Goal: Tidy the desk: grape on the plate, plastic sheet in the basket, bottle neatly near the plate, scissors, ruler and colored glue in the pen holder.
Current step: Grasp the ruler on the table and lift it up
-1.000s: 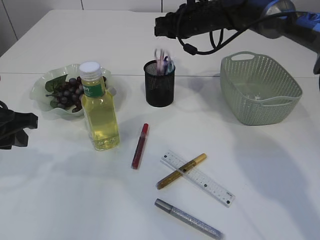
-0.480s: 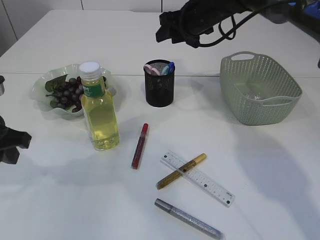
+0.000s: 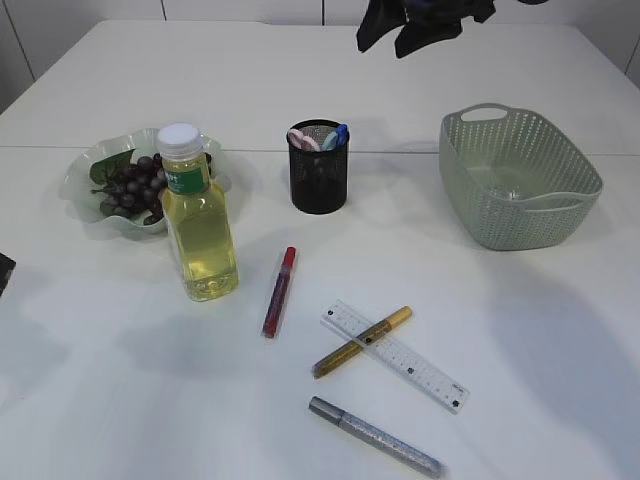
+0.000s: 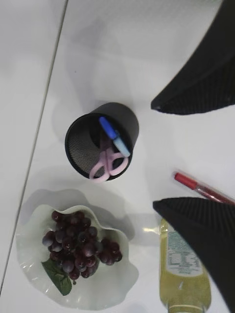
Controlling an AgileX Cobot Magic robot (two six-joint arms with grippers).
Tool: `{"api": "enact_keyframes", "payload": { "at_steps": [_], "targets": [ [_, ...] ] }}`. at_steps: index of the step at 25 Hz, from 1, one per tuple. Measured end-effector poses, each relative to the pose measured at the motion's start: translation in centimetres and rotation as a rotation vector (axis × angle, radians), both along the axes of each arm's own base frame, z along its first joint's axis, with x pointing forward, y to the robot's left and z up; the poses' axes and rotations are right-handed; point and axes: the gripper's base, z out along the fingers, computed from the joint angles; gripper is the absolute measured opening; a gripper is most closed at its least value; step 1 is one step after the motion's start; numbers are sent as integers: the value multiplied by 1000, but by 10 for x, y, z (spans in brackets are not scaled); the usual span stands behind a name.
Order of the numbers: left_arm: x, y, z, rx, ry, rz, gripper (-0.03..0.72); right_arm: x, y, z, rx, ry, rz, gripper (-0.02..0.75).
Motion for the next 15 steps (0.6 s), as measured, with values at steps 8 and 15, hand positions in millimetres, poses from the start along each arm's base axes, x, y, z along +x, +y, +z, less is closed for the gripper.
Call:
{"api": "enact_keyframes", "payload": {
  "at_steps": [8, 15],
  "targets": [
    [-12, 3, 17, -7, -48, -2, 244, -37, -1, 8, -116, 73, -19, 430],
    [-4, 1, 14, -16, -80, -10, 243, -90, 26, -2, -255, 144, 81, 430]
  ]
}}
